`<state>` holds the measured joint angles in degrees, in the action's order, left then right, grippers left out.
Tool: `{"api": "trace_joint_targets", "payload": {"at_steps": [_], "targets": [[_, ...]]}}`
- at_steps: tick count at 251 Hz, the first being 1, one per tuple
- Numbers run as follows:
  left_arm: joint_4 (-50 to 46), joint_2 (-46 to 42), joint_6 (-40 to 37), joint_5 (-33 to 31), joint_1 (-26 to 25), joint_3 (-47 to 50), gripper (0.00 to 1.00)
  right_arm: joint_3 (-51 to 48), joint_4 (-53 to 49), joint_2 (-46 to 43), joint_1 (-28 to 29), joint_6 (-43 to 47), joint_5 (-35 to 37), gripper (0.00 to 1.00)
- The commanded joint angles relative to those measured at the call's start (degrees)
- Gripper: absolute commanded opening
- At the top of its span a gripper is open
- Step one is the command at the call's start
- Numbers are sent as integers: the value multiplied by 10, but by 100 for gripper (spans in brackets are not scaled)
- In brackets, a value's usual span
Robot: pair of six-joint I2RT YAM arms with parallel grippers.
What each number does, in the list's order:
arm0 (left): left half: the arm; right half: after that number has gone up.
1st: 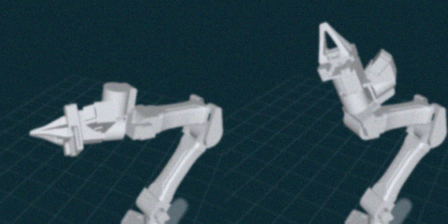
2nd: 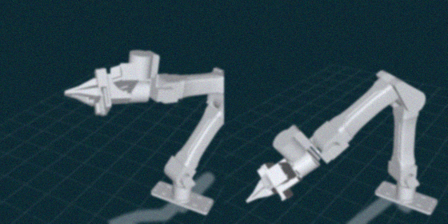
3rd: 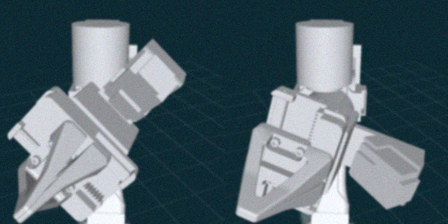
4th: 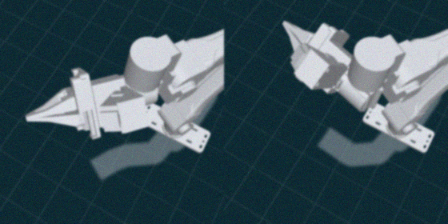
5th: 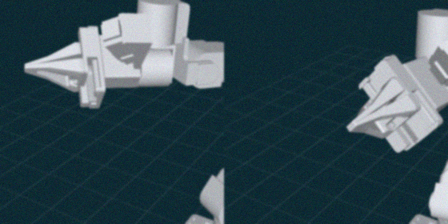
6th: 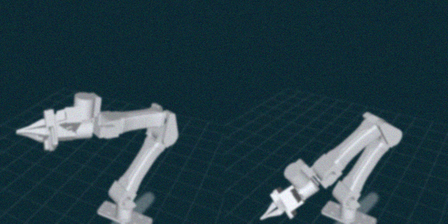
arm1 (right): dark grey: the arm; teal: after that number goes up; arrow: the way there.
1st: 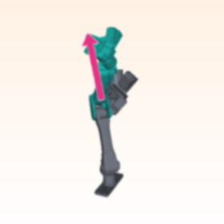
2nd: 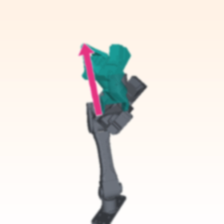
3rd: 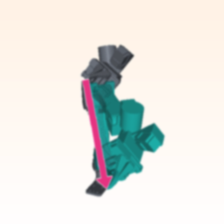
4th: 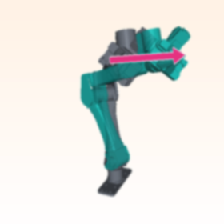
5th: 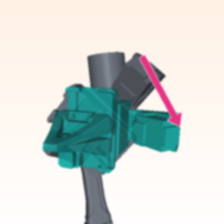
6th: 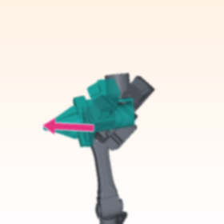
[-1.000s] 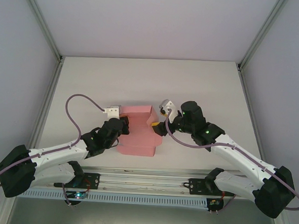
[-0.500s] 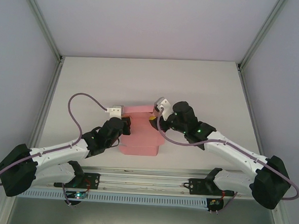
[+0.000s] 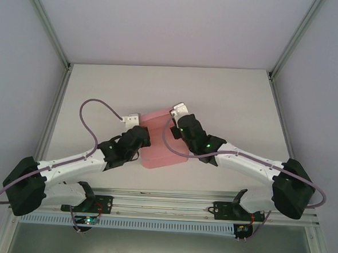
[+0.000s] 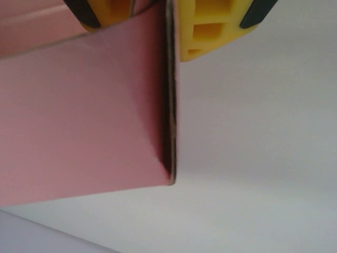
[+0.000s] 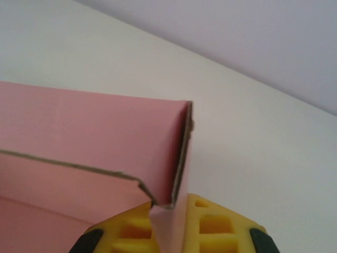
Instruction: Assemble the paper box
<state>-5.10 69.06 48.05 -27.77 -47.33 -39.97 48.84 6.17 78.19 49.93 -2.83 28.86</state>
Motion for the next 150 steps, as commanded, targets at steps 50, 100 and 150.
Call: {"api": "trace_joint_targets", "payload": {"at_steps": [50,100,150], "targets": [[-294,29,248,-194,11,-62,0,21,-45,39,-22,-26,392,0],[-327,57,244,-174,22,-82,0,-4,31,56,-36,103,405,0],[-320,71,228,-172,26,-85,0,-20,132,96,-42,204,465,0]]}}
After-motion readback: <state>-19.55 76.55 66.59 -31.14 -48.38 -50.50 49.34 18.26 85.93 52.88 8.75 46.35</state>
